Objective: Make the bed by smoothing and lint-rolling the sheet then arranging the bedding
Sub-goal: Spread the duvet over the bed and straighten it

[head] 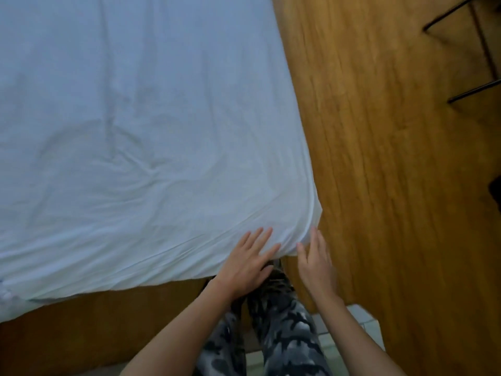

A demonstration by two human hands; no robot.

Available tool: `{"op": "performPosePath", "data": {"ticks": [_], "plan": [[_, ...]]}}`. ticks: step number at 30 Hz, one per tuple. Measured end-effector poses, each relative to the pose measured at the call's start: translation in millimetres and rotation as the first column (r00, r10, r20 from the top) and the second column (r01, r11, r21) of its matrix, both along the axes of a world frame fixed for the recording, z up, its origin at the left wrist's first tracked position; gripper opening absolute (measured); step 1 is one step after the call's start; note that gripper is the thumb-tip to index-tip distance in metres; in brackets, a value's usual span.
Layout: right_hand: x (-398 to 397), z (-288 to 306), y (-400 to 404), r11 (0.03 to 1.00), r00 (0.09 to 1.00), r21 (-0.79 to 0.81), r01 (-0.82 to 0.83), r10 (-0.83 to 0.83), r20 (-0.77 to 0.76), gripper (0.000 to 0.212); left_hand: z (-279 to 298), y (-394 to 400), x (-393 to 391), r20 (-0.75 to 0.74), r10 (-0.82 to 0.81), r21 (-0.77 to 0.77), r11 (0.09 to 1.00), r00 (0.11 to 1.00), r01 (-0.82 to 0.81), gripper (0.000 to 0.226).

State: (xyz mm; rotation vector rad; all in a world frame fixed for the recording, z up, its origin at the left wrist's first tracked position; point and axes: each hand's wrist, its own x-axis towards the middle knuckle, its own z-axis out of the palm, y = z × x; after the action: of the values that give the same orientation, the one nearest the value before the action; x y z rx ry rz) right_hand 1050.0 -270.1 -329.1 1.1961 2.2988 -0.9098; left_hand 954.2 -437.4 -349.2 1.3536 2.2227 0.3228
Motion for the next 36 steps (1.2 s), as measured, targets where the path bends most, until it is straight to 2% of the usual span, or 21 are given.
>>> {"op": "performPosePath", "data": {"ticks": [2, 6, 10, 14, 17, 23, 28, 34, 36], "plan": [[-11, 32, -13, 0.999, 0.999, -0.014, -0.032, 0.031, -0.018, 0.061, 37, -20, -6, 0.049, 0.064, -0.040, 0.997, 0.997, -0.063, 0.049], [-30, 111, -38, 0.996, 0.997, -0.063, -0.064, 0.062, -0.035, 0.061, 117, -58, -15, 0.015, 0.167, -0.010, 0.986, 0.986, -0.167, 0.048], [-45, 188, -54, 0.993, 0.984, -0.096, -0.075, 0.058, -0.166, 0.060, 184, -83, -24, -0.001, 0.296, 0.021, 0.955, 0.955, -0.296, 0.047], [-43, 244, -55, 0.995, 0.963, -0.091, -0.029, 0.003, -0.269, 0.062, 230, -92, -26, 0.014, 0.413, 0.006, 0.910, 0.910, -0.414, 0.048], [-36, 274, -40, 0.998, 0.944, -0.061, 0.003, -0.023, -0.329, 0.063, 250, -83, -26, 0.070, 0.477, 0.056, 0.875, 0.876, -0.481, 0.047], [-17, 303, 20, 0.994, 0.937, -0.036, 0.104, -0.110, -0.331, 0.065, 280, -27, -36, 0.162, 0.484, 0.104, 0.858, 0.860, -0.502, 0.047], [1, 301, 81, 0.983, 0.924, -0.029, 0.179, -0.179, -0.337, 0.064, 284, 39, -38, 0.187, 0.492, 0.068, 0.857, 0.850, -0.511, 0.049], [27, 290, 202, 0.982, 0.930, -0.069, 0.174, -0.187, -0.317, 0.064, 281, 170, -25, 0.203, 0.534, 0.021, 0.836, 0.821, -0.548, 0.050], [36, 289, 253, 0.984, 0.934, -0.088, 0.156, -0.176, -0.311, 0.064, 284, 219, -15, 0.232, 0.574, 0.014, 0.805, 0.785, -0.593, 0.049]]}}
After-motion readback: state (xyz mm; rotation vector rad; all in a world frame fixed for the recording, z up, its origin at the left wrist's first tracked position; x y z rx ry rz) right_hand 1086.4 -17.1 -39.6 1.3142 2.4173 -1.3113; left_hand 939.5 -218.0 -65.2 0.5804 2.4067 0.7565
